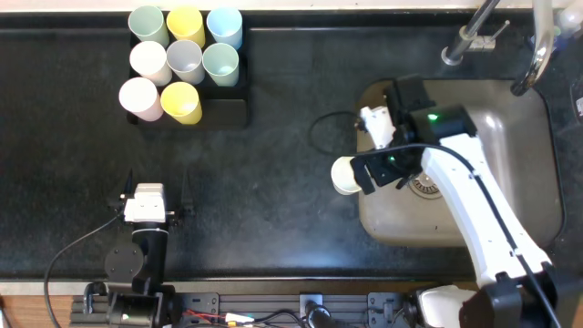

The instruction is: Store Cups

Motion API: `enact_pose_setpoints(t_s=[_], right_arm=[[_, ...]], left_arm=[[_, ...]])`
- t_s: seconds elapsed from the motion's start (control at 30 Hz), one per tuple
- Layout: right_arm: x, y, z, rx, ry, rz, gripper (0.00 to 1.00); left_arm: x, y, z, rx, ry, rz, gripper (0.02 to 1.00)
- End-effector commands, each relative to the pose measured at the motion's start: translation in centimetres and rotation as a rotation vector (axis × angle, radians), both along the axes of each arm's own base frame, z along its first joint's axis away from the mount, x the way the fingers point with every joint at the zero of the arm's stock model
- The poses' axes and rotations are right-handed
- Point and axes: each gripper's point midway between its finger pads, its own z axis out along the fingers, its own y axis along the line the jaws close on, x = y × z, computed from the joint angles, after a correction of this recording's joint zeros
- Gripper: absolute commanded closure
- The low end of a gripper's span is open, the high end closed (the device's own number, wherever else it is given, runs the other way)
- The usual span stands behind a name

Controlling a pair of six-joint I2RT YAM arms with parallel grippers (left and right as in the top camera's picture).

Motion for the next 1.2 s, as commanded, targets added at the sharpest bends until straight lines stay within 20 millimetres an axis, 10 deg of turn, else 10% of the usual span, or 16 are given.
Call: enact_pose_setpoints(t_s=[0.03, 0.73, 0.87, 0.9, 0.93, 1.2], right_arm=[[1.4, 1.1, 1.0, 0.040, -0.033, 0.065, 0.003], [4.6, -0.6, -3.7, -0.096, 0.098, 0.079, 0.001], [4.7, 0.0, -3.8, -0.082, 0.093, 0.090, 0.279], [4.6, 0.3, -3.7, -0.067, 0.096, 0.092, 0.827], [4.5, 0.7, -3.7, -0.052, 0.099, 0.093, 0.956], [3.6, 5.4, -1.1, 0.079, 0.095, 0.128, 0.958]], left_arm=[[0.0, 0.2, 0.1, 0.022, -0.003, 0.009, 0.020], [0.0, 0.2, 0.1, 0.021, -0.003, 0.009, 0.020], [0.0, 0.2, 0.1, 0.022, -0.003, 0.009, 0.020], [0.0, 0.2, 0.1, 0.022, -0.003, 0.009, 0.020], [0.0, 0.2, 0.1, 0.022, -0.003, 0.009, 0.020], [0.0, 0.2, 0.1, 0.022, -0.003, 0.009, 0.020]])
